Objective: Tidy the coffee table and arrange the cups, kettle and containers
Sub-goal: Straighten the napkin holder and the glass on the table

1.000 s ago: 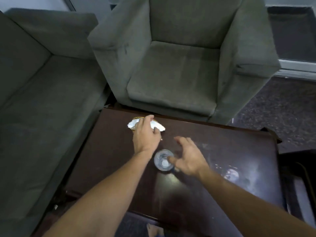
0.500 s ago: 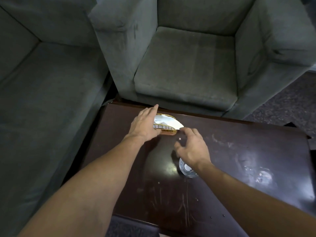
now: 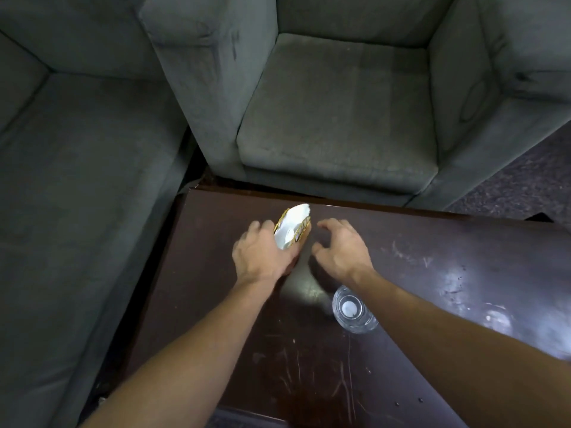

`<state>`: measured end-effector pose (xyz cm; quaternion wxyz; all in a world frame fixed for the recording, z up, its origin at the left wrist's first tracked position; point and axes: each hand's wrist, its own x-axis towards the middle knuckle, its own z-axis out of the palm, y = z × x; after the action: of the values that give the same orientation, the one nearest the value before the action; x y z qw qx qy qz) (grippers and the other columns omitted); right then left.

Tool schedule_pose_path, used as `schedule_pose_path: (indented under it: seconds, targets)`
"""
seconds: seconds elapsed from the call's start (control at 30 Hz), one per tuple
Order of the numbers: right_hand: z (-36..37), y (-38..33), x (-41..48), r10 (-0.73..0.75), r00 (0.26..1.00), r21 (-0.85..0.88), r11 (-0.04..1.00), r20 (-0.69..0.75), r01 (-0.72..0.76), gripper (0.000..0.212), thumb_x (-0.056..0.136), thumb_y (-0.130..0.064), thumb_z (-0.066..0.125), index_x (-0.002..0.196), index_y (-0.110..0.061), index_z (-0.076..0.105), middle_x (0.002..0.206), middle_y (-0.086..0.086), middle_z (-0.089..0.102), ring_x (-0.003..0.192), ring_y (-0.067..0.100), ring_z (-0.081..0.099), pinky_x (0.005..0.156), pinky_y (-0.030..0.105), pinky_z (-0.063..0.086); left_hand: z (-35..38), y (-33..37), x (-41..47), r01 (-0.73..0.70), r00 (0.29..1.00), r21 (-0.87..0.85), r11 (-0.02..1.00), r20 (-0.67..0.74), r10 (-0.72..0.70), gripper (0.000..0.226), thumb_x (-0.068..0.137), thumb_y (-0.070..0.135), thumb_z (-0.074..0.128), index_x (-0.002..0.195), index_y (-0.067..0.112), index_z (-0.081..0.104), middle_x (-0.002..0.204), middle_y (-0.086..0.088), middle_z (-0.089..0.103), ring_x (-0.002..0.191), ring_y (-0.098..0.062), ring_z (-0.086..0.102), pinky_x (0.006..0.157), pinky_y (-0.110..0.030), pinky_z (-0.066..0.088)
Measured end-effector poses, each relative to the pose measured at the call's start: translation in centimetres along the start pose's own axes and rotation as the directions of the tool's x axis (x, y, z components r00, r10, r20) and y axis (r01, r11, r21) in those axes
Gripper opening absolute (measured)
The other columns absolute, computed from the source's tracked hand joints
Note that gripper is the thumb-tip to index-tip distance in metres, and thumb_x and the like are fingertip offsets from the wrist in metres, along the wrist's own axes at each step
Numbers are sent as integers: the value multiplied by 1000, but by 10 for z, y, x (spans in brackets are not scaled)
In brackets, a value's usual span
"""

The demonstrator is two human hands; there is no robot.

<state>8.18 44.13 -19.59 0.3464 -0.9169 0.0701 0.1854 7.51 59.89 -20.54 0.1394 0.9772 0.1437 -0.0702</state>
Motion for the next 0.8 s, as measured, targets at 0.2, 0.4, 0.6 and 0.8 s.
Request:
schedule_pose_path:
  seconds: [0.2,0.4,0.6,0.8]
  targets:
    - [13,-9,-8,174,980,316,928,100,-197,49,93,-22,62,141,-20,57,135,0,64,117,16,61,99,26,45,6,16,-25,256,967,-227,940,61,-248,79,77,85,50,110,14,60,112,-8,63,104,-36,64,88,-44,52]
    - [22,-20,-13,221,926,443,828,306,-344,40,95,-27,54,134,-23,63,117,-3,74,112,20,67,105,38,51,4,5,-16,391,919,-480,785,154,-364,66,98,69,22,130,26,60,131,-3,66,125,-30,57,100,-41,40]
    - [30,-21,-15,213,910,480,794,356,-373,41,96,-21,47,131,-27,68,116,1,75,111,23,69,105,42,54,11,6,-17,349,930,-540,765,299,-213,50,103,57,24,142,43,52,141,3,62,132,-28,54,111,-43,39]
    - [28,-16,-17,202,925,417,847,322,-330,44,92,-13,45,129,-25,67,113,1,76,109,25,69,102,42,55,10,8,-10,333,927,-477,814,323,-190,54,102,58,21,147,42,46,149,4,55,139,-30,46,113,-43,31]
